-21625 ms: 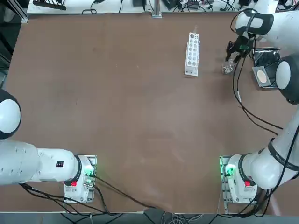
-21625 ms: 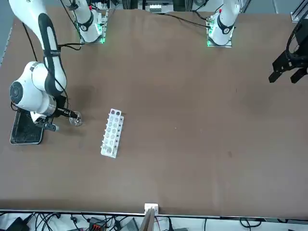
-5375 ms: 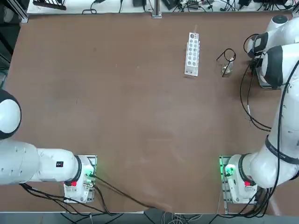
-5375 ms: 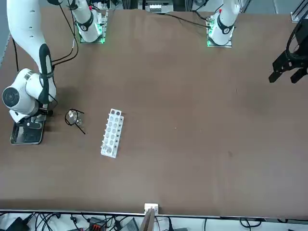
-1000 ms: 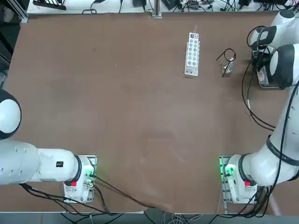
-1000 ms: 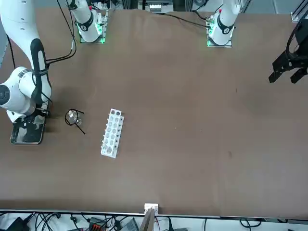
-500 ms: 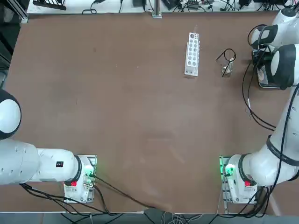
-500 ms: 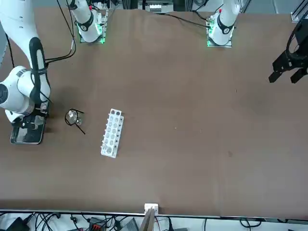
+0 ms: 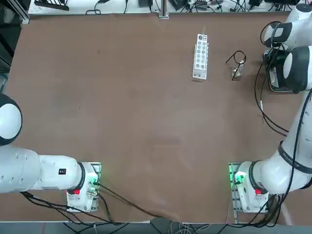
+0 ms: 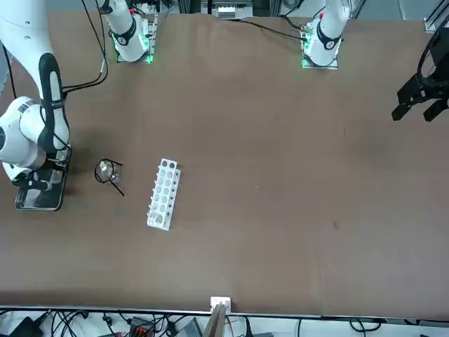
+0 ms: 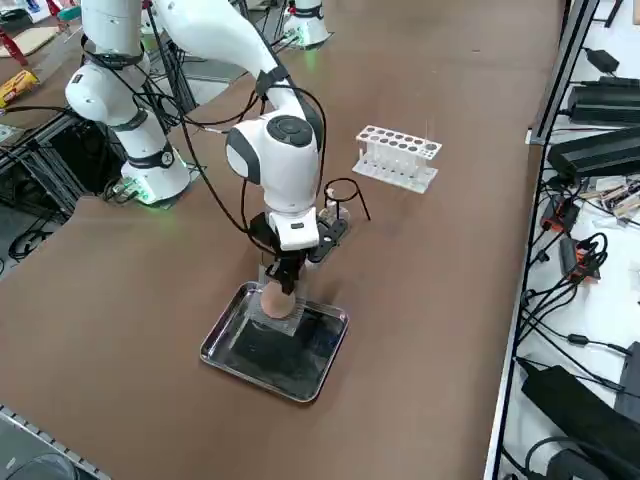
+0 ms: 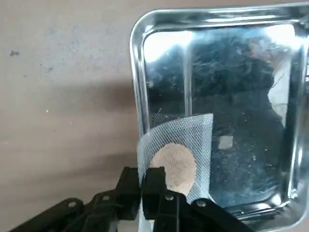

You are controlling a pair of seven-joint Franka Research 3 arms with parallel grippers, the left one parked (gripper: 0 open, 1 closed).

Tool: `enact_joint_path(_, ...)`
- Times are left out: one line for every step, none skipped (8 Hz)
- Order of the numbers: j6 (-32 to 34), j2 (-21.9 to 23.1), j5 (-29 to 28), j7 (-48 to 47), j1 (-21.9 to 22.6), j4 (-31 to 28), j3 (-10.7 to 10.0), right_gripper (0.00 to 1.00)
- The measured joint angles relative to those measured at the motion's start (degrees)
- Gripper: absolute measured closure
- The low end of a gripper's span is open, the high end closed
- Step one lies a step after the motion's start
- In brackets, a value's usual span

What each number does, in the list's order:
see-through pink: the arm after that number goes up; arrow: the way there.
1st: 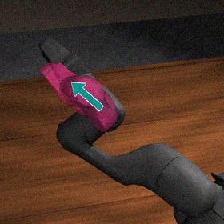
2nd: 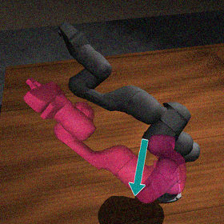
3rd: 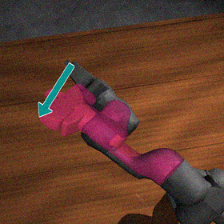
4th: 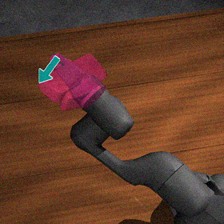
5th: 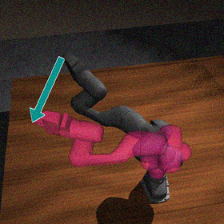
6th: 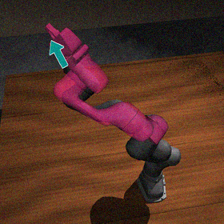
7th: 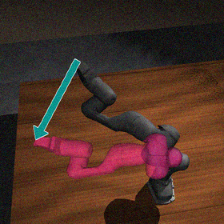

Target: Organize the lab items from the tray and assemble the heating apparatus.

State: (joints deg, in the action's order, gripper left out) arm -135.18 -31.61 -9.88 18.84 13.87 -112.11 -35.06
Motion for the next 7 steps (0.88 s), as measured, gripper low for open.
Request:
enact_joint_path(0.22, 0.03, 0.00, 0.13, 0.00, 0.36, -0.42, 0.96)
enact_joint_path(0.30, 0.05, 0.03, 0.30, 0.03, 0.68, -0.92, 0.97)
enact_joint_path(0.69, 0.07, 0.06, 0.47, 0.03, 1.20, -1.42, 0.97)
enact_joint_path(1.95, 0.10, 0.07, 0.61, 0.03, 2.18, -1.87, 0.97)
enact_joint_path(3.99, 0.15, 0.13, 0.81, 0.05, 3.76, -2.39, 0.98)
enact_joint_path(6.20, 0.28, 0.49, 1.07, 0.07, 5.59, -2.85, 0.98)
enact_joint_path(8.45, 0.56, 1.55, 1.26, 0.08, 7.50, -3.19, 0.98)
